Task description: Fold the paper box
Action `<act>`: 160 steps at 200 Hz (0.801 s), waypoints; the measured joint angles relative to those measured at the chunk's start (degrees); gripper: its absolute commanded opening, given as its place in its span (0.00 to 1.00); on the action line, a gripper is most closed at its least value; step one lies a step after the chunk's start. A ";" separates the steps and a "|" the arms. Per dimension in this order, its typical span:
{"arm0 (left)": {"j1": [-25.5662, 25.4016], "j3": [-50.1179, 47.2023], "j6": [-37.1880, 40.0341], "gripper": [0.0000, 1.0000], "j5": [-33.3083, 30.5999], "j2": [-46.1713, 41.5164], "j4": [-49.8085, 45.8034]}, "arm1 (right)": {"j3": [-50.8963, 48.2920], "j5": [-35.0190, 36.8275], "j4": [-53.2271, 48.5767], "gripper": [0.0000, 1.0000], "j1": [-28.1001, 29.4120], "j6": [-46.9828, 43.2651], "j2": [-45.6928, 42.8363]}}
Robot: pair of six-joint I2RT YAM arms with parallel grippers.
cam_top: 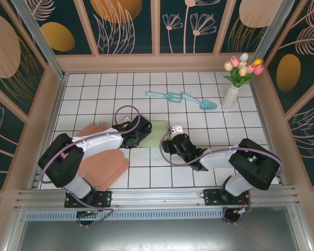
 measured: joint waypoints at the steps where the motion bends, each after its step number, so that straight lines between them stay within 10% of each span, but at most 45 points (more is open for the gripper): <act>1: 0.00 -0.04 -0.07 0.84 0.07 0.00 0.07 | -0.02 0.00 0.07 0.65 0.00 0.00 0.00; 160: 0.00 -3.48 -3.61 0.75 2.67 -0.02 3.67 | -1.38 -0.63 2.32 0.65 0.00 0.00 0.00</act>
